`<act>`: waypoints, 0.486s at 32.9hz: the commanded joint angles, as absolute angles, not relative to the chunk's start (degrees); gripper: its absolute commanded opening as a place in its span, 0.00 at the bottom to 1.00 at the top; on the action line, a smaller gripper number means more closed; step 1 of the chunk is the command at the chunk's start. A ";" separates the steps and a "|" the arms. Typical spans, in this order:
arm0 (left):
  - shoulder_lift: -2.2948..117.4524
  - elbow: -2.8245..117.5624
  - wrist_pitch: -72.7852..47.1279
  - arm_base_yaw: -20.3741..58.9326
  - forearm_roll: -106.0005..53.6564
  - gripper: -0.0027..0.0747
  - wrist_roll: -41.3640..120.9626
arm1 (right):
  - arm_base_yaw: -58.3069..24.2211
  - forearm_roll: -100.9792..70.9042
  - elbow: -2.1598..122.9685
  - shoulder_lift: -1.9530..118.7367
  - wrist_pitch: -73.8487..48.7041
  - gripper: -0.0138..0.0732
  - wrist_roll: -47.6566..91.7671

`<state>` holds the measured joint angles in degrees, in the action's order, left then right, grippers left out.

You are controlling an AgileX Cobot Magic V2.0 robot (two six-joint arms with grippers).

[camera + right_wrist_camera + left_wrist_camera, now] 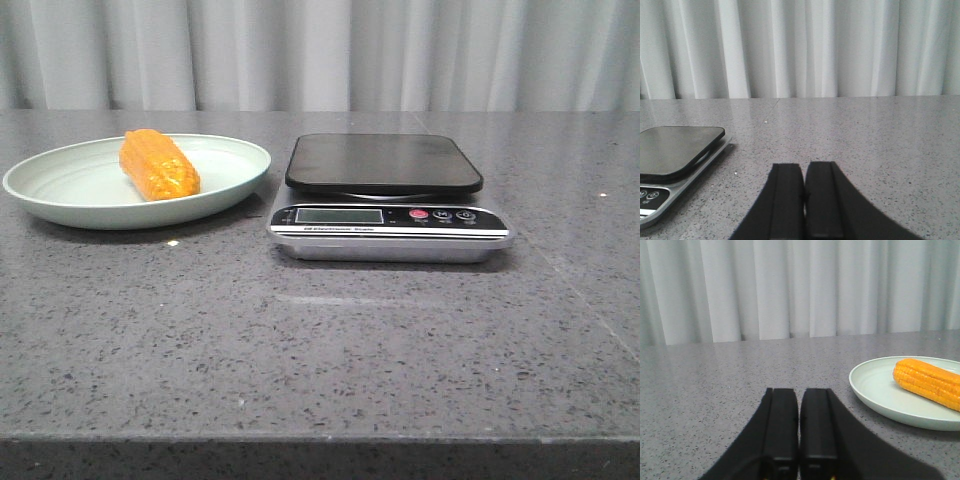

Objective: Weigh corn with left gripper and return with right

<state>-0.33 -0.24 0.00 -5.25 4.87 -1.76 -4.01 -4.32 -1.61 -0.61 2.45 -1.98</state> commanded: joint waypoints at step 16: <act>-1.38 0.22 13.87 -4.61 -1.09 0.20 -5.35 | -3.68 -3.66 -1.14 -1.53 7.47 0.35 -1.40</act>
<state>-0.33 -0.24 5.22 -5.15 2.82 -2.77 -4.01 -4.32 -1.61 -0.61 2.55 -1.98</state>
